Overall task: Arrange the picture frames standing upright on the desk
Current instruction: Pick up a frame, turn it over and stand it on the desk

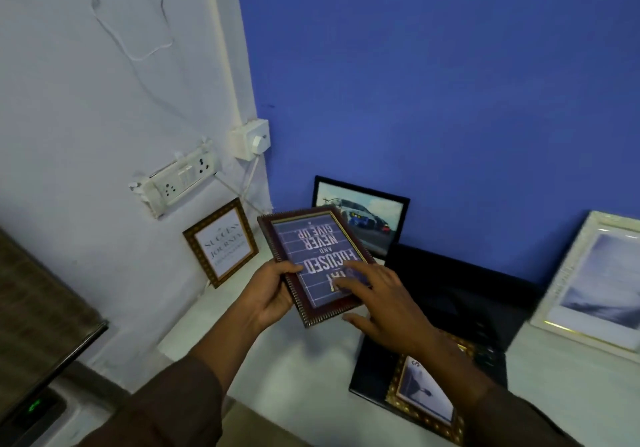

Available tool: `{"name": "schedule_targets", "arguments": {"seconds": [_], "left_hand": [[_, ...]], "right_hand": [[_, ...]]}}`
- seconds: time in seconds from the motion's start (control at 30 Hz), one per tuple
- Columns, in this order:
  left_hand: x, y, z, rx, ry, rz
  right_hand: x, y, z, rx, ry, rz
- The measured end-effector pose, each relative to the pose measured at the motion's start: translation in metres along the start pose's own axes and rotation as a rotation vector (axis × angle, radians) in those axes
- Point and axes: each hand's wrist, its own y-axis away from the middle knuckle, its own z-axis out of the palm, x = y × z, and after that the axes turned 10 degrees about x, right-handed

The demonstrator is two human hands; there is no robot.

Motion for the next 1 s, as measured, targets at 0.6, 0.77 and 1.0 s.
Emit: {"name": "schedule_targets", "arguments": {"seconds": [0.6, 0.77, 1.0], "left_hand": [[-0.077, 0.062, 0.016, -0.3, 0.057, 0.03], [-0.098, 0.076, 0.057, -0.369, -0.203, -0.009], [-0.098, 0.065, 0.105, -0.082, -0.714, 0.435]], "right_hand": [[-0.094, 0.083, -0.036, 0.66, -1.292, 1.125], [-0.077, 0.102, -0.091, 0.872, -1.154, 1.111], [-0.024, 0.161, -0.202, 0.849, -0.667, 1.148]]}}
